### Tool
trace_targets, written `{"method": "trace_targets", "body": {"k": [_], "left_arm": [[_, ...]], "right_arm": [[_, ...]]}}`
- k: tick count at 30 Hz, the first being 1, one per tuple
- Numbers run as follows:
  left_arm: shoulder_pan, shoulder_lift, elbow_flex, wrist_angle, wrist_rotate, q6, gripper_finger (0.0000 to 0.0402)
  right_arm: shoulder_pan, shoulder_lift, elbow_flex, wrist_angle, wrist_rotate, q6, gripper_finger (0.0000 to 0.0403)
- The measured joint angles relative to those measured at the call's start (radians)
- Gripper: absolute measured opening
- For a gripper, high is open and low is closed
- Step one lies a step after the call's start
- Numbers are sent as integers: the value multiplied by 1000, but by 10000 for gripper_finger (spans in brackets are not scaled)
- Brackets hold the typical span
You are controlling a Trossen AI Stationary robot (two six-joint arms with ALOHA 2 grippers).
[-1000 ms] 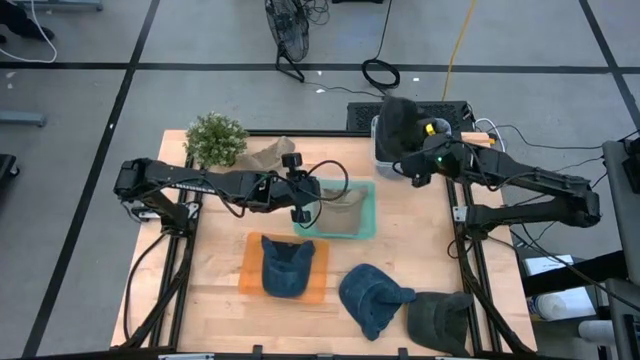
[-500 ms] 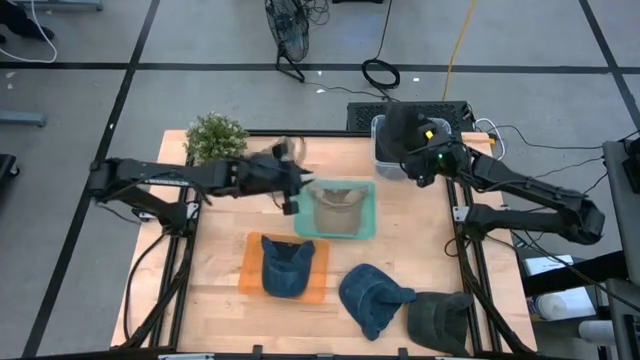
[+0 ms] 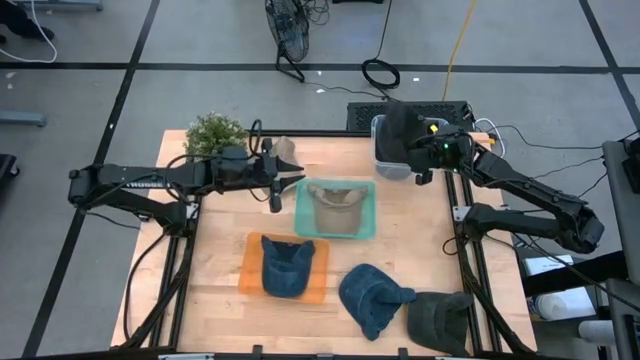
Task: Pick & Place hat
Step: Put the left black cap into the transparent bin
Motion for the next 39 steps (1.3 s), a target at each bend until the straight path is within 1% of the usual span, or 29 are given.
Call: {"method": "trace_targets", "body": {"k": [9,12,14,15,17,19,21,23,25,26,28,30,34,37,39], "left_arm": [[-4,3,0,-6,-4,9,97],[-4,3,0,-5,-4,10,97],[-4,3,0,-5,-4,10,97],[-4,3,0,-5,-4,10,97],[-4,3,0,-2,-4,11,97],[-4,3,0,3,-4,11,97],[-4,3,0,12,-4,10,97],[-4,3,0,15,-4,10,97],[-4,3,0,18,-4,10,97],[-4,3,0,23,-4,9,97],[-4,3,0,28,-4,6,97],[-4,3,0,29,-4,6,97],[-4,3,1,33,-4,10,97],[-4,3,1,33,-3,19,97],[-4,3,1,31,-3,21,97]], "right_arm": [[0,-3,0,2,6,52,114],[1,-3,0,24,57,66,138],[0,-3,0,61,102,109,149],[0,-3,0,81,118,144,152],[0,-3,0,129,136,264,154],[0,3,0,193,132,440,149],[0,17,2,246,133,650,139],[0,36,2,259,118,841,129],[0,58,2,250,78,964,123],[0,73,2,240,59,994,123],[1,105,2,208,53,1035,126],[-1,144,2,180,62,1066,141],[-27,214,2,177,133,1078,192],[-63,258,2,216,133,1082,234],[-78,280,2,269,114,1102,254]]}}
